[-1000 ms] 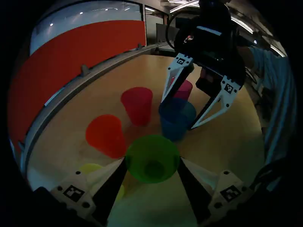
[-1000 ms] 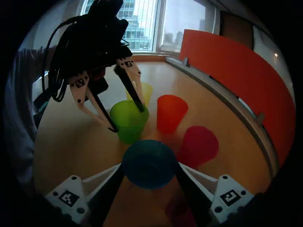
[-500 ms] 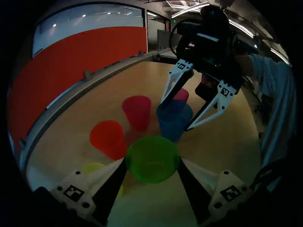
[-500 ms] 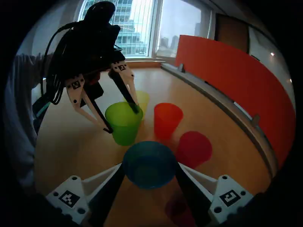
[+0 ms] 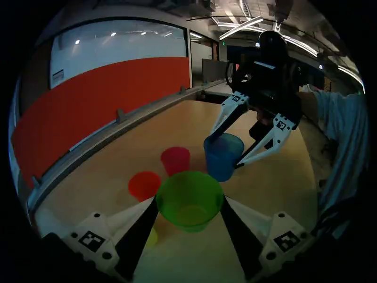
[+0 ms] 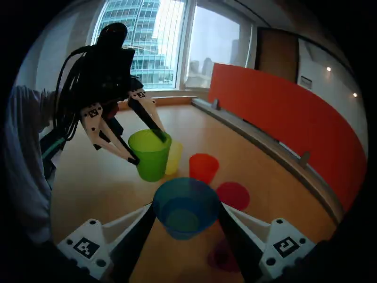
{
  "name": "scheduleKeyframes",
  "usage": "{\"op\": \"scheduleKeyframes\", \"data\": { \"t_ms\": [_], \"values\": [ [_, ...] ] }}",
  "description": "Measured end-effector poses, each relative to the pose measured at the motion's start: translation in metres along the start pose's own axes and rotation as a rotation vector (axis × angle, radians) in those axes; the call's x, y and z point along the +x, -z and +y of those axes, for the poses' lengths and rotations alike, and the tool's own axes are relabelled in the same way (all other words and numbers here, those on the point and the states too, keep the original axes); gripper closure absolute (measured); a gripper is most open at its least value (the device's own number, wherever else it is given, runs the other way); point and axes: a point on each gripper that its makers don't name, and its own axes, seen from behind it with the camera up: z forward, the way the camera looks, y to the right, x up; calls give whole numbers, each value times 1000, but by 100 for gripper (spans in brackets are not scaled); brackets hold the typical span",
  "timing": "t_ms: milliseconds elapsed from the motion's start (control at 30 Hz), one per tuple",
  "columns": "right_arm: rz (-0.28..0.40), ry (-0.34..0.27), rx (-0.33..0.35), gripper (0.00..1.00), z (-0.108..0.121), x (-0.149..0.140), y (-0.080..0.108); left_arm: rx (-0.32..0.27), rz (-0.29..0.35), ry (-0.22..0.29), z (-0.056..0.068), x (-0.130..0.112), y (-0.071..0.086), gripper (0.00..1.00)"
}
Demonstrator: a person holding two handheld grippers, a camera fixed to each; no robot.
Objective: Pour water
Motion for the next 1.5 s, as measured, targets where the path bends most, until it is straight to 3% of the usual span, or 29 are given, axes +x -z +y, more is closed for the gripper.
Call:
{"op": "scheduleKeyframes", "data": {
  "t_ms": [267, 767, 967, 1133, 1500],
  "values": [
    [72, 0, -36, 7, -10, 25, 19, 42, 87, 2, 5, 25, 25, 11],
    [257, -69, -71, 7, -24, 67, 40, 66, 228, 46, 19, 49, 60, 11],
    [333, -102, -71, 7, -26, 82, 45, 63, 286, 76, 22, 58, 66, 11],
    [379, -114, -84, 7, -23, 93, 48, 84, 330, 73, 20, 66, 73, 11],
    [408, -92, -94, 7, -22, 103, 50, 73, 385, 83, 24, 79, 81, 11]
  ]
}}
